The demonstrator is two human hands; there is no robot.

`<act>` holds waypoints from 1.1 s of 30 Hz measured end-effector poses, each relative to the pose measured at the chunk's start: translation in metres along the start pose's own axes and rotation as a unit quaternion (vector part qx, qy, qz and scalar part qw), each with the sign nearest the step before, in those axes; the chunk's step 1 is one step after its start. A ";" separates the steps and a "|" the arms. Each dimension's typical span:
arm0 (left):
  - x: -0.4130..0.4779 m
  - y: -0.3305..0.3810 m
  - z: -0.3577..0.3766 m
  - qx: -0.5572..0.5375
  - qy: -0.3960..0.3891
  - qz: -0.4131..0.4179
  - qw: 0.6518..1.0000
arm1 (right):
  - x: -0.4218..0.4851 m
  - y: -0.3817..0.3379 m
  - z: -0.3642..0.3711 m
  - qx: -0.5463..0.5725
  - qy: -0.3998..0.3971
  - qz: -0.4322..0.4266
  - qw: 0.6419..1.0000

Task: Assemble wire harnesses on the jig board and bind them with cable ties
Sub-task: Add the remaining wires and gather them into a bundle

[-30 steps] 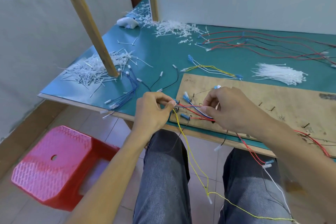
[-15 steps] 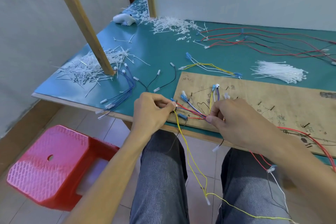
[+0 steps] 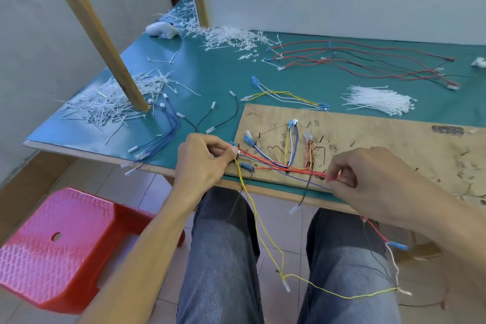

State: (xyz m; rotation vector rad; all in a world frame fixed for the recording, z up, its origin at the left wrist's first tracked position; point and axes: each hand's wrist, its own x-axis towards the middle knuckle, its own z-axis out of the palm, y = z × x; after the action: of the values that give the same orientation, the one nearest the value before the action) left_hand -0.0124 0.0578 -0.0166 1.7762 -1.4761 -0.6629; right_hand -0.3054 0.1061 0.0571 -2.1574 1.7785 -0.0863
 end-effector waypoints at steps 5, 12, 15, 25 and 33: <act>0.000 0.000 -0.001 0.000 -0.007 0.000 1.000 | -0.012 0.012 -0.005 0.004 0.019 -0.025 1.000; 0.002 -0.002 0.000 0.006 -0.007 0.005 1.000 | -0.018 0.024 -0.006 -0.017 -0.005 -0.005 1.000; 0.002 -0.003 0.000 0.003 -0.005 0.009 1.000 | -0.024 0.031 -0.005 0.000 -0.019 -0.013 1.000; 0.003 -0.006 0.001 0.000 -0.007 0.004 1.000 | -0.051 0.061 -0.022 0.039 -0.024 -0.056 0.997; 0.005 -0.008 0.002 -0.002 -0.005 0.001 1.000 | -0.071 0.083 -0.057 -0.085 0.128 -0.043 0.987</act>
State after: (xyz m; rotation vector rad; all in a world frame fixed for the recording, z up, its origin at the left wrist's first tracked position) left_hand -0.0082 0.0535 -0.0238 1.7708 -1.4821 -0.6752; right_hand -0.4133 0.1484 0.0980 -2.4383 1.8894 -0.2510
